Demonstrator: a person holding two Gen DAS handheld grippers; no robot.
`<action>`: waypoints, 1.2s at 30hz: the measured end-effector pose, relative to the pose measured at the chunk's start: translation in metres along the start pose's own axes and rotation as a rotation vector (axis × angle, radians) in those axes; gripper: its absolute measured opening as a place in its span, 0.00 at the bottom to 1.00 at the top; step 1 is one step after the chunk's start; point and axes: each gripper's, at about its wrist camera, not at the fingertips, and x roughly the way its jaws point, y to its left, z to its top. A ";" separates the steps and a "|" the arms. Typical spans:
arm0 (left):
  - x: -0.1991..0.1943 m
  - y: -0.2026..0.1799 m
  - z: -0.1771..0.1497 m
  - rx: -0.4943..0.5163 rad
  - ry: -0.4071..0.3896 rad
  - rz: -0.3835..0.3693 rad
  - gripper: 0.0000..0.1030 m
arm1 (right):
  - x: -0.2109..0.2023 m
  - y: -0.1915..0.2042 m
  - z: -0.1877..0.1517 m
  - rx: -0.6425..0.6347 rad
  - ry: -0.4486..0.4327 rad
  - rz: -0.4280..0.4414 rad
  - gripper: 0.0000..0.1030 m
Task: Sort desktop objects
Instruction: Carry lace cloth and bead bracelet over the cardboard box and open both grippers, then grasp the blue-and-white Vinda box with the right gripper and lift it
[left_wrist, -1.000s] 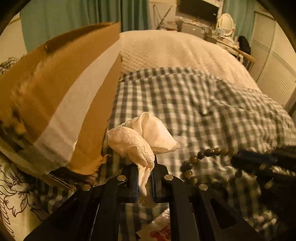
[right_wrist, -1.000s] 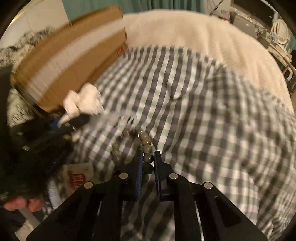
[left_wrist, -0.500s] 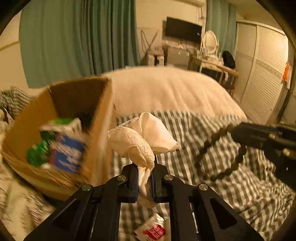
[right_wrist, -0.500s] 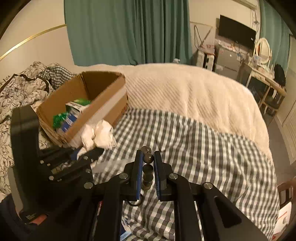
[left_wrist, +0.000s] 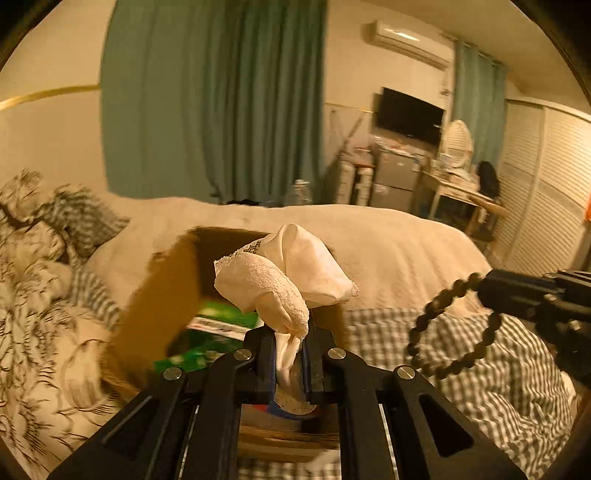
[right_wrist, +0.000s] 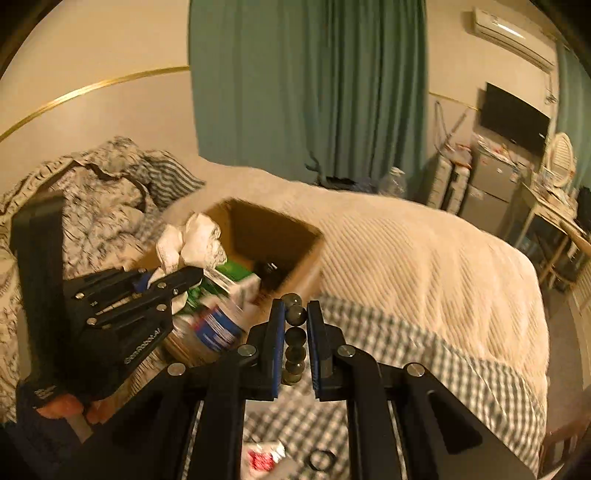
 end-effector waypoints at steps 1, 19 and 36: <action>0.001 0.008 0.002 -0.014 0.003 0.011 0.09 | 0.003 0.006 0.006 -0.005 -0.005 0.012 0.11; 0.042 0.033 -0.021 -0.057 0.168 0.219 0.94 | 0.049 0.026 0.021 0.073 0.032 0.034 0.56; -0.012 -0.083 -0.110 0.192 0.171 0.129 1.00 | 0.003 -0.067 -0.204 0.162 0.489 0.012 0.65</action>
